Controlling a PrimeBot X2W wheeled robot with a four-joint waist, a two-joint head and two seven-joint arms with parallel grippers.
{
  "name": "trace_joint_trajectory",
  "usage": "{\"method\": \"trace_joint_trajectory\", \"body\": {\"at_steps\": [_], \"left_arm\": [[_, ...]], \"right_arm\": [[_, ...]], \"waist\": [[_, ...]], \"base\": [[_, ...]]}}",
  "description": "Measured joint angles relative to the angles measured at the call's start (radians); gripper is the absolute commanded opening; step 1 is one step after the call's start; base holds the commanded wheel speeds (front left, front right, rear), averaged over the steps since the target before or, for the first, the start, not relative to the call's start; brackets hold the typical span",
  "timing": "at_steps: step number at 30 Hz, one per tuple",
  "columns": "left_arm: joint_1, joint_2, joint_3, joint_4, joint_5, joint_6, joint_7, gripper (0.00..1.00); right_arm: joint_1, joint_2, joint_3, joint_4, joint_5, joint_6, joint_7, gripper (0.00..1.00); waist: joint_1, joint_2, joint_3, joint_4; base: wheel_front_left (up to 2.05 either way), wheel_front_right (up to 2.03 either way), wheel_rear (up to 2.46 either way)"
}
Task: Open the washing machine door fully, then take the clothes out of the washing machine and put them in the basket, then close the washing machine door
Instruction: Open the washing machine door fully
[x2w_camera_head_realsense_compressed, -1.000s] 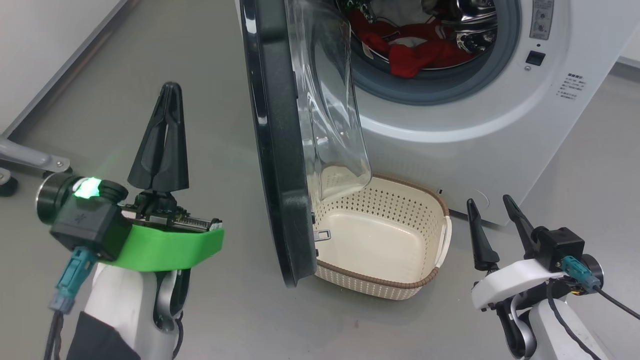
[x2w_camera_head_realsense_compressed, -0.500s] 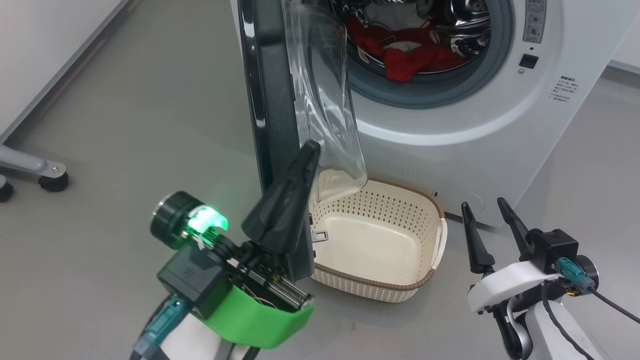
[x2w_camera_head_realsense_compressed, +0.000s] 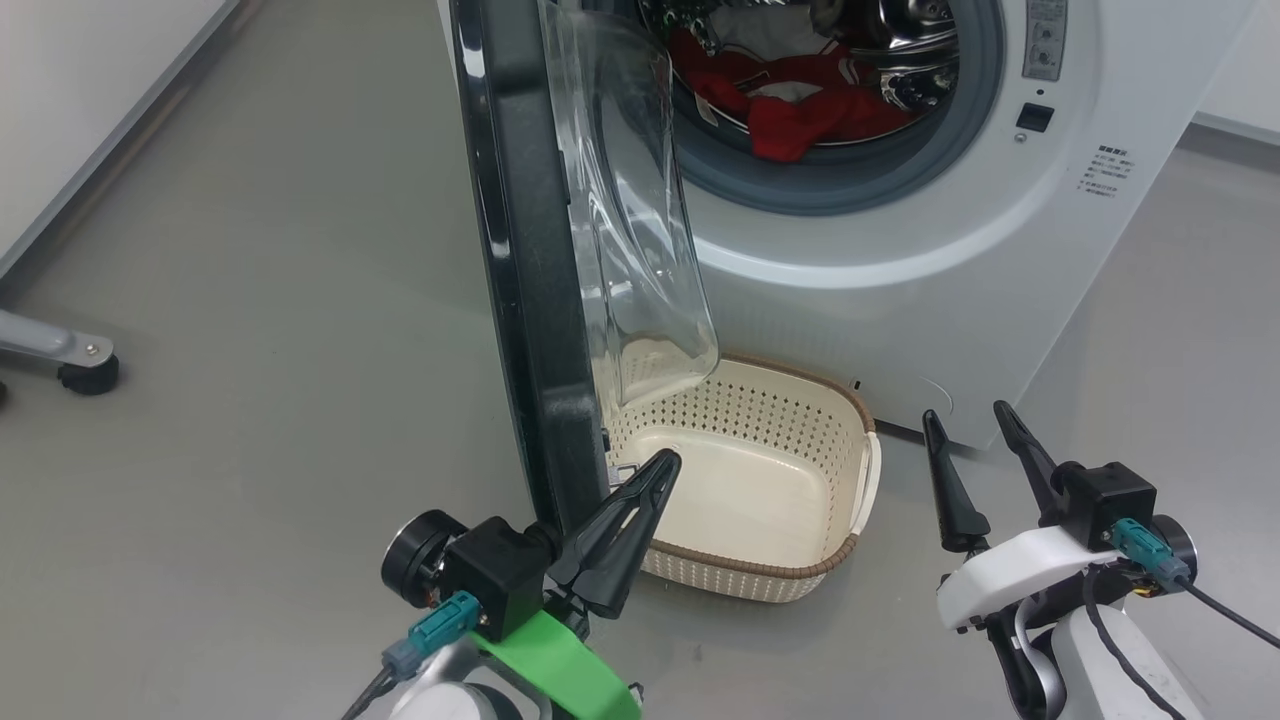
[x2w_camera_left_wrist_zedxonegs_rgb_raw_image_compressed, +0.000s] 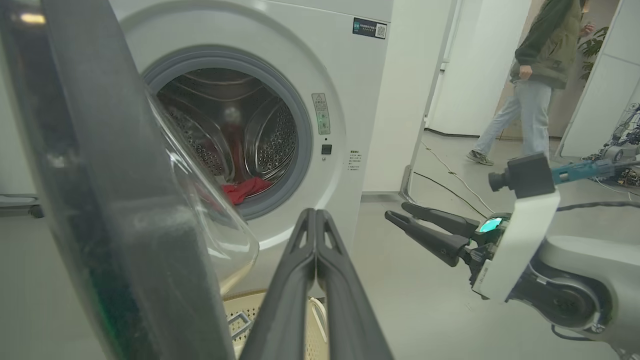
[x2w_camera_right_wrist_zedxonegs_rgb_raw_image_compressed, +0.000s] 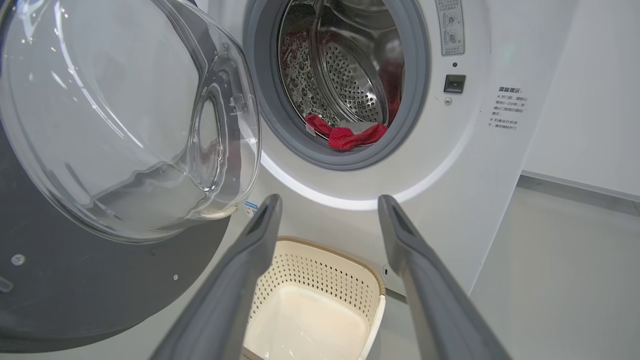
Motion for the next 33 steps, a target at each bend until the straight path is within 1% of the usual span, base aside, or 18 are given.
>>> {"method": "trace_joint_trajectory", "body": {"at_steps": [11, 20, 33], "left_arm": [[0.002, 0.005, 0.065, 0.067, -0.024, 0.001, 0.009, 0.00], [-0.003, 0.004, 0.102, 0.101, -0.035, 0.011, -0.003, 0.00], [-0.005, -0.007, 0.131, 0.121, -0.042, 0.037, -0.029, 0.00]], "right_arm": [[0.000, 0.002, -0.010, 0.003, -0.006, 0.003, 0.000, 1.00], [-0.001, 0.003, -0.016, 0.008, -0.011, 0.007, 0.000, 1.00], [-0.003, 0.004, -0.031, 0.016, -0.012, 0.011, 0.000, 1.00]], "waist": [[0.0000, 0.0000, 0.014, -0.009], [0.0000, 0.0000, 0.023, -0.011], [0.0000, 0.0000, 0.032, -0.011]], "base": [[0.00, 0.00, 0.00], [0.00, 0.00, 0.00], [0.00, 0.00, 0.00]]}}
